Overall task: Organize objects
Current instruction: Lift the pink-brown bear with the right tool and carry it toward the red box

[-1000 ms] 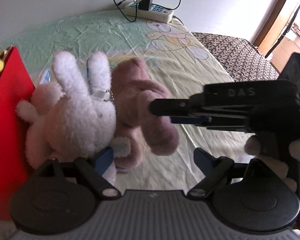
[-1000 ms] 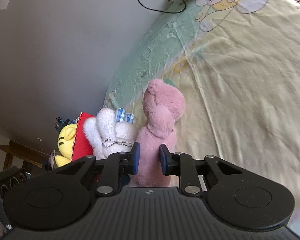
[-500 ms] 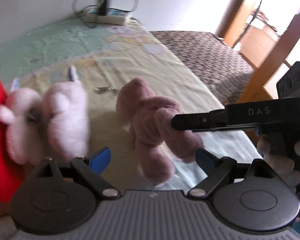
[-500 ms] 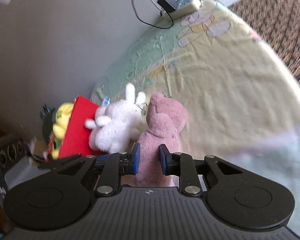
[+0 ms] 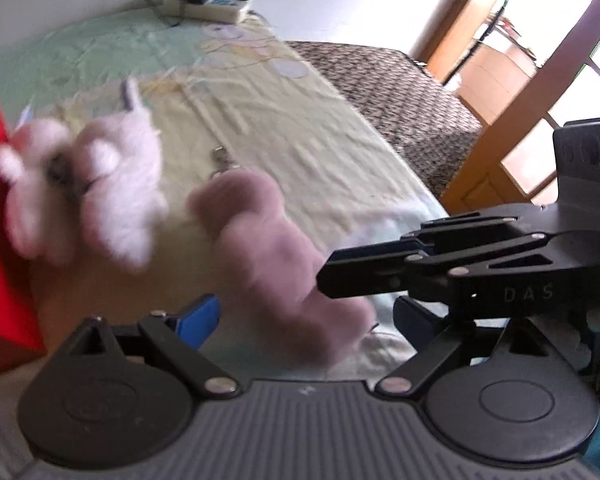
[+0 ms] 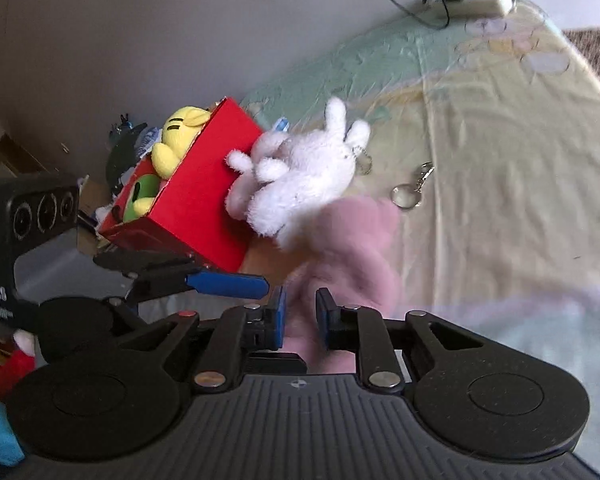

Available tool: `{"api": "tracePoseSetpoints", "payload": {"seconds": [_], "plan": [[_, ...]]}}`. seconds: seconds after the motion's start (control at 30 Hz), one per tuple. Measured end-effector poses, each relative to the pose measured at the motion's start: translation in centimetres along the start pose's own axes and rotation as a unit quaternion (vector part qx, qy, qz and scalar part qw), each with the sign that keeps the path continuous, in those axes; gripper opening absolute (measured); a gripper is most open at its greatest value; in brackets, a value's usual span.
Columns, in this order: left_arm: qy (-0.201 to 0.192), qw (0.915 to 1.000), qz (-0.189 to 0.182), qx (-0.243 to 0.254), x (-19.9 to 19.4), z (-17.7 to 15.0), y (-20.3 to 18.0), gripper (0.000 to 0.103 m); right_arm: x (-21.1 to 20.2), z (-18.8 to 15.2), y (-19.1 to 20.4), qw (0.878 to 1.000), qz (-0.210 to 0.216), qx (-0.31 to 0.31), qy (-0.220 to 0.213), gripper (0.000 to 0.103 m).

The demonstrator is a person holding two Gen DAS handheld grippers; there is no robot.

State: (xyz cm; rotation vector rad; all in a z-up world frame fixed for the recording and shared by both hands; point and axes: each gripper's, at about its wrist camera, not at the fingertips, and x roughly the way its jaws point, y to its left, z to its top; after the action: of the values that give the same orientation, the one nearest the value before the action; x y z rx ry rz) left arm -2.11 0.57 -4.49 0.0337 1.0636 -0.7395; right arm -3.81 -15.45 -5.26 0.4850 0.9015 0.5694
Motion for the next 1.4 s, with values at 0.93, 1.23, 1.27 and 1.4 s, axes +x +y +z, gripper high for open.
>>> {"api": "tracePoseSetpoints", "payload": {"seconds": [0.93, 1.23, 1.27, 1.4], "plan": [[0.042, 0.9972, 0.031, -0.054, 4.6, 0.5, 3.3, 0.095, 4.8, 0.8, -4.9, 0.987, 0.04, 0.155, 0.024, 0.036], [0.03, 0.9994, 0.017, -0.012, 3.3, 0.4, 0.9, 0.095, 1.1, 0.2, -3.9, 0.99, 0.04, 0.138, 0.012, 0.036], [0.026, 0.9995, 0.017, -0.004, 3.1, 0.3, 0.5, 0.095, 0.7, 0.2, -3.8, 0.99, 0.041, 0.137, 0.01, 0.036], [0.009, 0.9996, 0.017, 0.018, 1.7, 0.2, -0.7, 0.095, -0.5, -0.1, -2.7, 0.991, 0.046, 0.124, -0.003, 0.036]]}}
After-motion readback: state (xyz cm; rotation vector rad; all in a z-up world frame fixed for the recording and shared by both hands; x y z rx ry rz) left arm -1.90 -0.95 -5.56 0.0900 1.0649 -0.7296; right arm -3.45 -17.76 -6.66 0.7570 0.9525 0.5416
